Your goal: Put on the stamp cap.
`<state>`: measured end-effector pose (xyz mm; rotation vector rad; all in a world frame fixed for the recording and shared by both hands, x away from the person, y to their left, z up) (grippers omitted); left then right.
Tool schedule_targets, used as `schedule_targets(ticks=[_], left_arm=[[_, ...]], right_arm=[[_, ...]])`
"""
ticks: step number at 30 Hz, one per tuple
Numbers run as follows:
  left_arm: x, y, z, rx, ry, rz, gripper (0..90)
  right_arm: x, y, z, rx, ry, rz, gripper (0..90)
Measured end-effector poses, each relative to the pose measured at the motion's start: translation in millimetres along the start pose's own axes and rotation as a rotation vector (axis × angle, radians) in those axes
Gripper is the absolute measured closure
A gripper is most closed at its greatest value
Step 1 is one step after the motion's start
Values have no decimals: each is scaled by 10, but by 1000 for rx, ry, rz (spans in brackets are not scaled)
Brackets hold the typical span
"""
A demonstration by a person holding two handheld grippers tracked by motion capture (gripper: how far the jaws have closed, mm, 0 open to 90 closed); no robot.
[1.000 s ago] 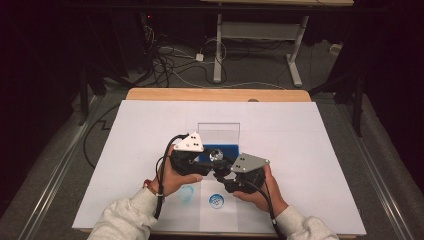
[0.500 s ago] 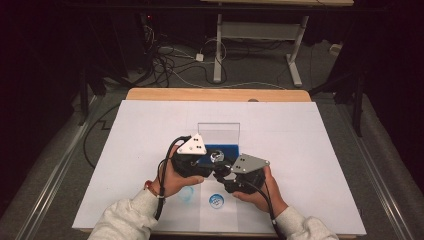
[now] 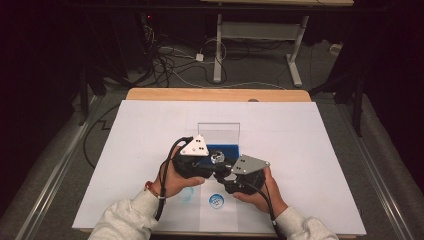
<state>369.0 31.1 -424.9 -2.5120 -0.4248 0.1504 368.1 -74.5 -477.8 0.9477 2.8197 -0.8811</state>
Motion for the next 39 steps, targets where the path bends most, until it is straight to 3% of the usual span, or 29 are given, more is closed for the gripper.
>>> schedule_targets(ticks=[15, 29, 39], left_arm=[[-25, -31, -26, 9, 17, -24, 547], [-29, -138, -93, -29, 19, -34, 546], [14, -167, -52, -6, 27, -50, 546]], right_arm=[[-5, -13, -17, -22, -3, 13, 387], [-8, -12, 5, -7, -1, 18, 350], [-50, -64, -2, -17, -7, 32, 287]])
Point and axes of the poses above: each handheld gripper's, and its own axes: y roughly forward along the jaws, z roughly out of its underside, x roughly to its left, the point moved 7 cm from there along y, roughly forward along the jaws, and after that the axes turned 3 degrees about z, right-handed, at the moved point
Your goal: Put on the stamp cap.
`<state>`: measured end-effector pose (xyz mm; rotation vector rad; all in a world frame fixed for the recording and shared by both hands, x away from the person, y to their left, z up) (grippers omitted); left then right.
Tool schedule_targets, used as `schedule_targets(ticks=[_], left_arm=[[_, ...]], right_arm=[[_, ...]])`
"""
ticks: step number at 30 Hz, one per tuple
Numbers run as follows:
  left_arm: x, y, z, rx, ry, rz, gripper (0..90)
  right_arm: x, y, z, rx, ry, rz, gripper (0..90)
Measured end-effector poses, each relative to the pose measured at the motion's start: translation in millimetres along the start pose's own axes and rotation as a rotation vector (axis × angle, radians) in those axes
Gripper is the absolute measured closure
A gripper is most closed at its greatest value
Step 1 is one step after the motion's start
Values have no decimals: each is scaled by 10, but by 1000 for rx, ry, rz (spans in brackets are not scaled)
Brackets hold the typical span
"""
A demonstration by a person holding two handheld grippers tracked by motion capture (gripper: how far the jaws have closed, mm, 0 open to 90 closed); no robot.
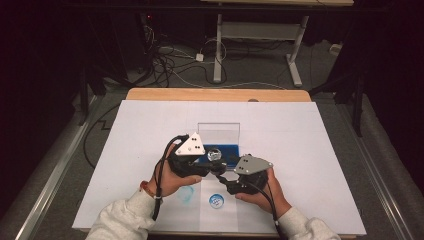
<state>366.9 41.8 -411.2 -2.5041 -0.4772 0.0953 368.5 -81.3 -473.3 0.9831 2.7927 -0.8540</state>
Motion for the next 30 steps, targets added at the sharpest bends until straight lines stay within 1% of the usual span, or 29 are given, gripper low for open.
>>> schedule_targets(ticks=[1, 3, 4, 5, 6, 8, 10, 14, 19, 23, 30], left_arm=[[8, -3, 12, 2, 1, -1, 546], [27, -12, 36, 8, -2, -11, 546], [37, -19, 49, 15, 0, -14, 546], [44, -25, 58, 16, -2, -16, 546], [52, -33, 67, 18, -1, -19, 546], [65, -49, 84, 24, 2, -24, 546], [75, -68, 99, 25, 3, -26, 546], [98, -97, 136, 39, 7, -41, 546], [124, -136, 154, 47, 14, -54, 546], [151, -168, 160, 53, 25, -66, 547], [210, -196, 178, 59, 22, -85, 546]], right_arm=[[-1, -14, -4, -2, 0, 0, 276], [-8, -34, -6, 1, -10, 15, 239], [-15, -41, -8, 0, -15, 24, 240], [-29, -45, -7, 7, -23, 46, 233], [-35, -54, -5, 11, -29, 52, 231], [-43, -86, -18, 0, -33, 50, 228], [-60, -125, -37, -13, -35, 58, 227], [-103, -198, -37, -17, -36, 84, 225], [-169, -318, 14, -14, -39, 120, 227], [-247, -441, 72, -27, -22, 150, 231], [-379, -622, 203, -35, 15, 206, 237]])
Point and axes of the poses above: each handheld gripper's, and its own axes: y roughly forward along the jaws, z roughly out of its underside, x roughly to its left, the point moved 7 cm from there along y, roughly forward along the jaws, and after that the axes turned 3 degrees about z, right-handed, at the moved point
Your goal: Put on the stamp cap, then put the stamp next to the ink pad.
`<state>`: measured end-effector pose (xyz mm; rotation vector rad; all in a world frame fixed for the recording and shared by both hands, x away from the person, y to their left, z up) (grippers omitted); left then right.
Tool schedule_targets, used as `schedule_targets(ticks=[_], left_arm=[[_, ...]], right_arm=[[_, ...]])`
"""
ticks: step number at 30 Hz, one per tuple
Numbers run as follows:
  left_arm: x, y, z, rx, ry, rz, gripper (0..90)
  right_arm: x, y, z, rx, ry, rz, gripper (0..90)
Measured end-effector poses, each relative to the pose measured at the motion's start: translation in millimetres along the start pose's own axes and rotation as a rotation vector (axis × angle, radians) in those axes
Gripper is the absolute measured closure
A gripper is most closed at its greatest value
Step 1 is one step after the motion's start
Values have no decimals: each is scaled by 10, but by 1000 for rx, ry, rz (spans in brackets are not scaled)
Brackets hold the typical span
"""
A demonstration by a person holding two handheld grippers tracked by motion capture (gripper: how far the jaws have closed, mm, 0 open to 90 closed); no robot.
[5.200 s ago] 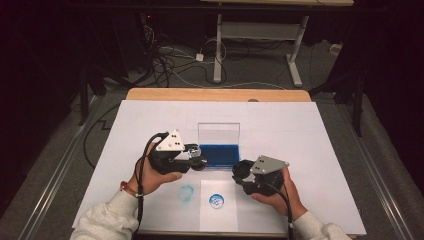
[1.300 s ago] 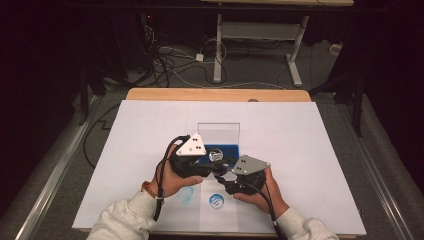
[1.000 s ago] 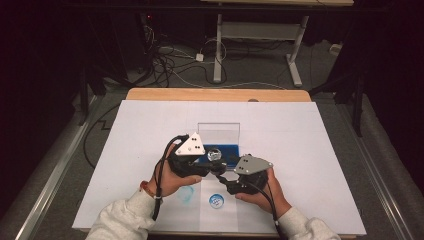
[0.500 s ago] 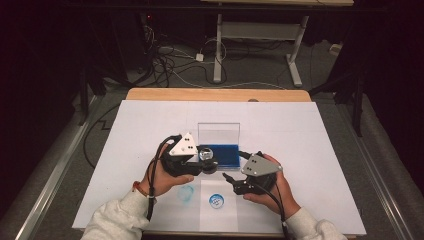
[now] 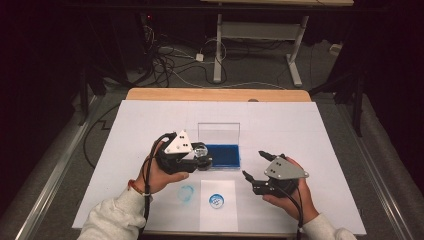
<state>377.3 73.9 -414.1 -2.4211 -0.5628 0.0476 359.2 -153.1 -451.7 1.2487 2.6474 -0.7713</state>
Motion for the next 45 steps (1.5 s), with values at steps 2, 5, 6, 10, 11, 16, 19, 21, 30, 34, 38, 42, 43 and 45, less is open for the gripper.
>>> schedule_targets(ticks=[2, 5, 6, 10, 11, 16, 19, 21, 30, 34, 38, 42, 43, 45], left_arm=[[15, -5, 10, 1, -3, -8, 546], [35, -18, 18, 0, -7, -13, 546], [38, -23, 19, -1, -8, -15, 546], [30, -34, 14, 4, 0, -9, 546], [32, -35, 13, 4, 3, -12, 546], [51, -48, 3, -5, -4, -16, 546], [73, -69, 4, -7, -6, -17, 546], [84, -86, 0, -10, -5, -21, 546], [186, -158, 10, -16, -21, -48, 546], [242, -178, 26, -24, -37, -57, 546], [304, -181, 47, -15, -45, -75, 546], [369, -172, 94, 4, -55, -91, 546], [380, -171, 102, 5, -59, -90, 546], [413, -164, 126, 18, -60, -100, 546]], right_arm=[[-42, -46, 35, -4, 6, 14, 237], [-95, -102, 99, -3, 28, 32, 230], [-109, -120, 122, 1, 31, 38, 227], [-171, -196, 194, -4, 42, 73, 229], [-184, -216, 209, -8, 42, 87, 230], [-246, -303, 293, -8, 58, 124, 230], [-251, -333, 349, 4, 67, 129, 230], [-254, -350, 386, 14, 57, 141, 230], [-267, -384, 429, 24, 66, 149, 233], [-259, -384, 431, 26, 57, 154, 242], [-252, -381, 430, 26, 52, 157, 242], [-259, -364, 443, 31, 55, 152, 243], [-257, -359, 446, 32, 51, 152, 243], [-247, -354, 452, 35, 53, 148, 243]])
Point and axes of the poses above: each handheld gripper's, and its own axes: y roughly forward along the jaws, z roughly out of its underside, x roughly to its left, the point moved 7 cm from there along y, roughly forward along the jaws, and after that the axes turned 3 degrees about z, right-handed, at the moved point
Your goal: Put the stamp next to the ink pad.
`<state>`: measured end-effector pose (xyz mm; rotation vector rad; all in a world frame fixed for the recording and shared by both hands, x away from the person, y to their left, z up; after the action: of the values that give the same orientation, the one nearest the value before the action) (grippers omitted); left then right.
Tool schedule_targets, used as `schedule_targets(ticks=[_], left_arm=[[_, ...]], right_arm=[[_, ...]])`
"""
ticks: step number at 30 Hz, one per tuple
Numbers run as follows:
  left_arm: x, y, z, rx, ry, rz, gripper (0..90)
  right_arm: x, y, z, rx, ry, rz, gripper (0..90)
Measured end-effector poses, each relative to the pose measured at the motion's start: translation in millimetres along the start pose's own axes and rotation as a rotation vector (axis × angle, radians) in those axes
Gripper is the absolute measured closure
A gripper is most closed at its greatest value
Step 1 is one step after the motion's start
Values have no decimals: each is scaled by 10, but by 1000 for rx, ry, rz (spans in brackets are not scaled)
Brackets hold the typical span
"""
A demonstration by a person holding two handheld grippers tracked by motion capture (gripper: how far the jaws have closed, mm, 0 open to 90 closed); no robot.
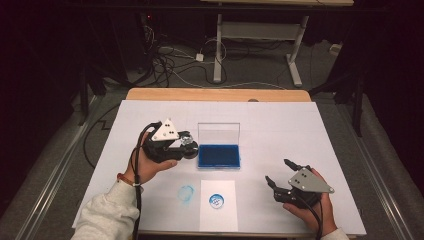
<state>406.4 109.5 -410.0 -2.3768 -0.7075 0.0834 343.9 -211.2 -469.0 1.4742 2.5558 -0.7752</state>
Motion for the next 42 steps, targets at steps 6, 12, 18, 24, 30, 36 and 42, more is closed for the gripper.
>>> schedule_targets(ticks=[6, 12, 18, 24, 30, 36, 42], left_arm=[[85, 134, 87, 36, -23, 0, 545], [163, 317, 190, 85, -37, 0, 545], [247, 386, 269, 107, -57, -15, 545], [297, 512, 383, 154, -75, -7, 545], [311, 604, 460, 185, -87, 3, 545], [298, 659, 523, 216, -85, 4, 544], [286, 688, 540, 220, -86, 5, 542]], right_arm=[[20, 11, 20, 8, -10, -7, 245], [23, 24, 32, 6, -12, 3, 250], [41, 35, 63, 23, -21, 0, 253], [45, 45, 86, 33, -27, -2, 253], [44, 45, 94, 37, -27, -1, 257], [65, 48, 102, 45, -36, -16, 260], [91, 54, 107, 51, -50, -26, 259]])
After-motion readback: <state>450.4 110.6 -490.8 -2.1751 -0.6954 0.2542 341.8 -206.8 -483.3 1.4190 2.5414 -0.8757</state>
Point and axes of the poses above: each handheld gripper's, and its own axes: y roughly forward along the jaws, z roughly out of its underside, x roughly to its left, the point moved 7 cm from there along y, roughly forward along the jaws, and after that the axes turned 3 degrees about z, right-handed, at the moved point
